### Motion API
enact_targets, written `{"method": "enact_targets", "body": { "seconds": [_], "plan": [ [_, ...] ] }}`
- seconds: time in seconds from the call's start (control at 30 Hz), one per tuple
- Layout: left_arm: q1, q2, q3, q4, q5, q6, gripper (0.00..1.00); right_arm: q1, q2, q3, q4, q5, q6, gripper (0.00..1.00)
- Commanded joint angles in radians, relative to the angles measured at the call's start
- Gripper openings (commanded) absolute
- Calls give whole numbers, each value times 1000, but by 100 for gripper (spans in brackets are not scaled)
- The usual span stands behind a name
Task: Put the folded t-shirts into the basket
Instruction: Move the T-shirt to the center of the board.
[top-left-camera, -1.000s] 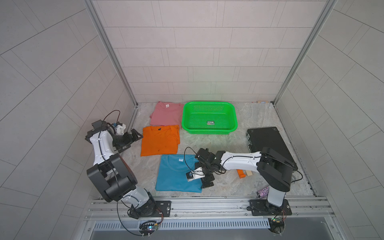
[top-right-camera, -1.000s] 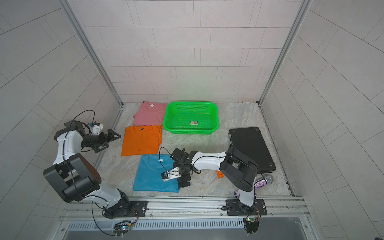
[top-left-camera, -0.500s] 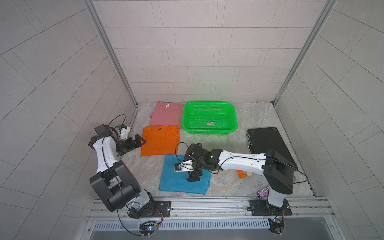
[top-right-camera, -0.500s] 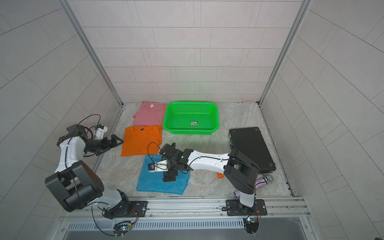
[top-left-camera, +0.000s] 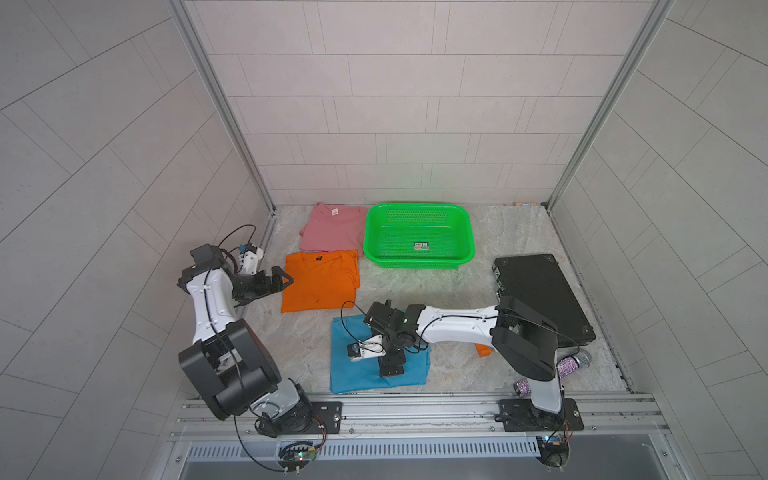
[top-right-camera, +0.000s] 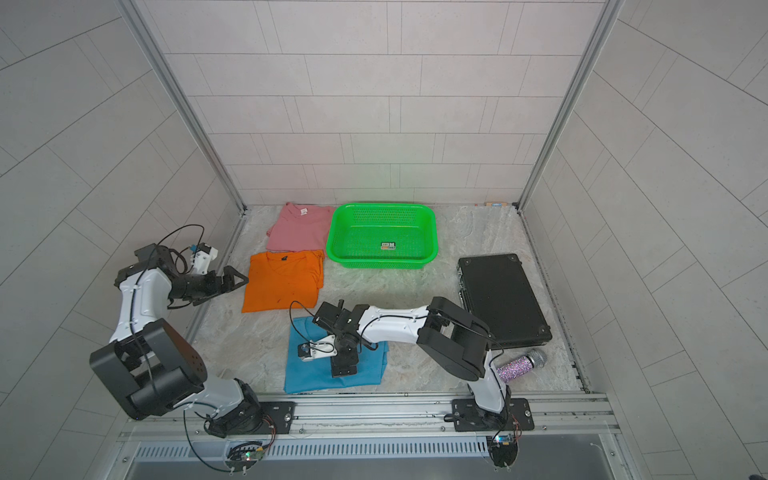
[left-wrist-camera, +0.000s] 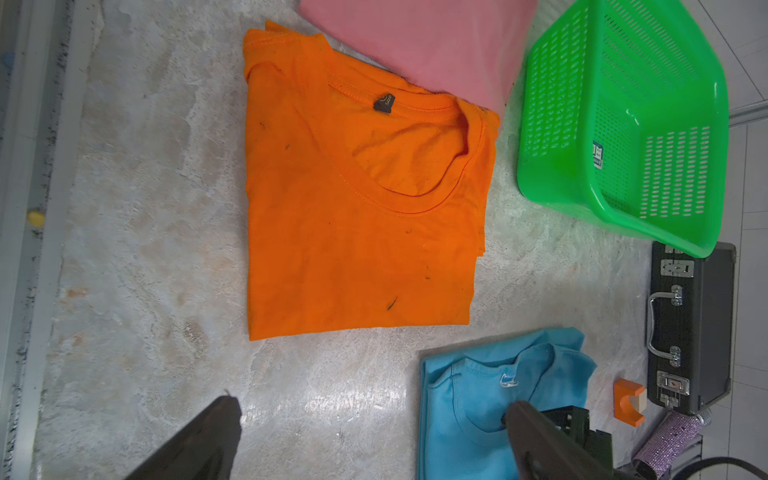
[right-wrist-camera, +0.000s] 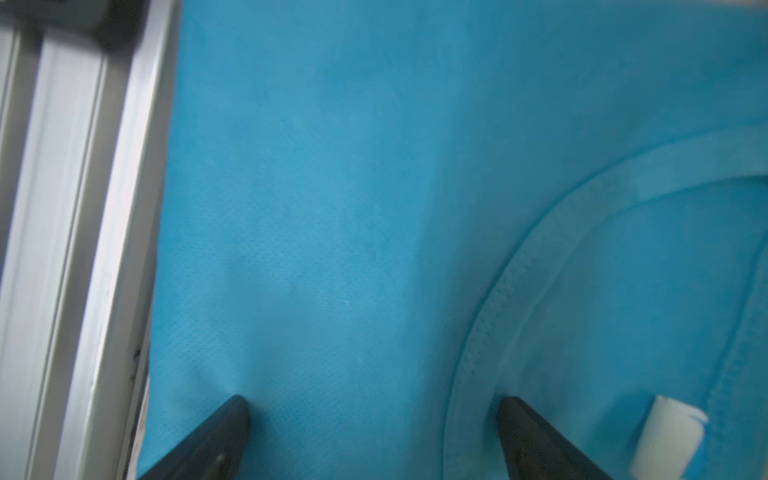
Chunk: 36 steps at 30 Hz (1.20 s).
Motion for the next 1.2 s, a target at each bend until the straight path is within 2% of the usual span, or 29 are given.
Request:
{"method": "enact_targets", "body": {
  "seconds": [0.0, 0.1, 0.23, 0.33, 0.57, 0.63, 0.7, 0.73, 0.77, 0.8, 0.93, 1.0, 1.1, 1.17],
  "plan": [
    [-15, 17, 18, -28, 23, -9, 100, -48, -46, -37, -233, 39, -58, 96],
    [-36, 7, 6, -28, 16, -7, 100, -85, -72, -53, -285, 33, -61, 96],
    [-110, -22, -29, -21, -65, -5, 100, -104, -107, -70, -290, 5, -43, 97],
    [-168, -60, -77, -25, -31, 6, 100, -113, -137, -53, -284, 8, 14, 97],
    [-233, -204, -161, -40, 69, 104, 100, -159, -387, -30, -96, -44, 369, 100],
    [-245, -228, -175, -43, 126, 86, 100, -171, -456, -59, -33, 51, 494, 100],
    [-276, -237, -184, -50, 204, 79, 100, -173, -506, -84, 9, 327, 735, 100],
    [-308, -238, -191, -50, 248, 83, 100, -183, -524, -70, -45, 511, 900, 100],
    [-343, -238, -194, -42, 258, 79, 100, -195, -532, -49, -123, 587, 999, 100],
    [-380, -235, -199, -26, 257, 62, 100, -220, -541, -40, -206, 606, 1067, 100],
    [-524, -205, -199, 10, 234, 15, 100, -316, -608, -116, -296, 439, 1182, 100],
    [-602, -187, -210, 19, 204, 32, 100, -370, -664, -203, -302, 341, 1229, 96],
    [-700, -169, -264, -3, 164, 253, 100, -502, -756, -363, -229, 99, 1270, 81],
    [-750, -160, -300, 26, 82, 294, 100, -603, -802, -441, -205, -1, 1269, 77]
  ]
}}
